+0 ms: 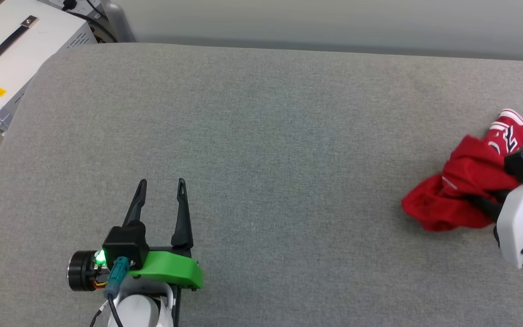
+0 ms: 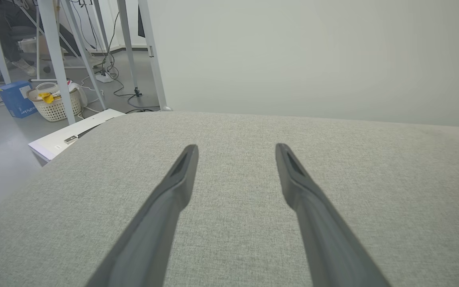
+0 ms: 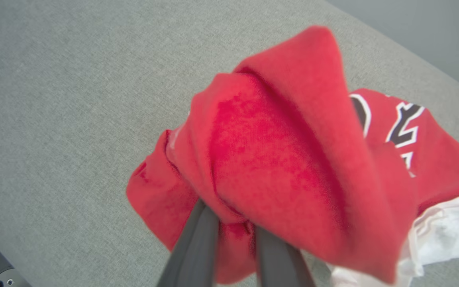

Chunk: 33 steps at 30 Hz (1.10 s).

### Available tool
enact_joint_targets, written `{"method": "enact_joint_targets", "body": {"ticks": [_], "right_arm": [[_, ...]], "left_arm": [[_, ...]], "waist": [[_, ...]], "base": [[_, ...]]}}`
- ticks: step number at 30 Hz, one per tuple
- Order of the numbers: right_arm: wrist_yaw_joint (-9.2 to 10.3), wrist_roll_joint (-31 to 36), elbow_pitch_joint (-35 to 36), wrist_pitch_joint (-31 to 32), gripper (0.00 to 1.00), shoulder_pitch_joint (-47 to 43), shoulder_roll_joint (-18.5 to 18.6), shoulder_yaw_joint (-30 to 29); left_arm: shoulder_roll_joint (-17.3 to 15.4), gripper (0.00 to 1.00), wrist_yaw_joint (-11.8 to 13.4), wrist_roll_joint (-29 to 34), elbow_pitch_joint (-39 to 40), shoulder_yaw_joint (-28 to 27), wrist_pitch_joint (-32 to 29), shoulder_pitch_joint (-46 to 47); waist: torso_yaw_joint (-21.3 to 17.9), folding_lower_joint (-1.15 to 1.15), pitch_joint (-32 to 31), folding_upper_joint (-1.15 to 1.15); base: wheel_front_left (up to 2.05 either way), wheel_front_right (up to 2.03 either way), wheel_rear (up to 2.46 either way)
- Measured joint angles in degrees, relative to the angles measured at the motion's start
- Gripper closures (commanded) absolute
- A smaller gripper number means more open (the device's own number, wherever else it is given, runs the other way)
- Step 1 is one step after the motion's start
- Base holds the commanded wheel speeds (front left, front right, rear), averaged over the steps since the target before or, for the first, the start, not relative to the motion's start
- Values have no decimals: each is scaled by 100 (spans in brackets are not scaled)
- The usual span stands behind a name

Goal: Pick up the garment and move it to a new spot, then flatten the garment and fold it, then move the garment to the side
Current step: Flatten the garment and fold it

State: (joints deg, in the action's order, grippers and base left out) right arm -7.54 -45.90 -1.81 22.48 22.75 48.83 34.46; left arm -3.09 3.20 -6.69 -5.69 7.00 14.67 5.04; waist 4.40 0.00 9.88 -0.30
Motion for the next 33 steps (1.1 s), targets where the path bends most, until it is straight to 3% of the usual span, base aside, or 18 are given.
{"method": "enact_joint_targets", "body": {"ticks": [4,8,15,24,28,33], "right_arm": [[1,192,444,8,100,136,-59,-250],[1,332,639,130,100,517,-343,-185],[1,492,268,243,100,1727,-1267,713],[0,377,-1536,204,100,3182,-2705,2672],[0,63,-2540,207,100,3241,-3120,3456],[1,-241,-3287,112,100,3311,-3322,3663]], "left_arm": [[1,0,-22,5,14,29,0,-4],[2,0,-20,3,33,55,0,-3],[2,0,11,-55,56,159,0,37],[1,0,90,-207,82,212,0,309],[1,0,126,-249,86,335,0,444],[2,0,159,-292,81,413,0,527]], "waist": [[40,0,-19,0],[143,0,31,0],[373,0,238,0],[569,0,709,0],[675,0,890,0],[830,0,1011,0]], "base": [[0,0,0],[0,0,0],[0,0,0],[0,0,0],[0,0,0],[0,0,0]]}}
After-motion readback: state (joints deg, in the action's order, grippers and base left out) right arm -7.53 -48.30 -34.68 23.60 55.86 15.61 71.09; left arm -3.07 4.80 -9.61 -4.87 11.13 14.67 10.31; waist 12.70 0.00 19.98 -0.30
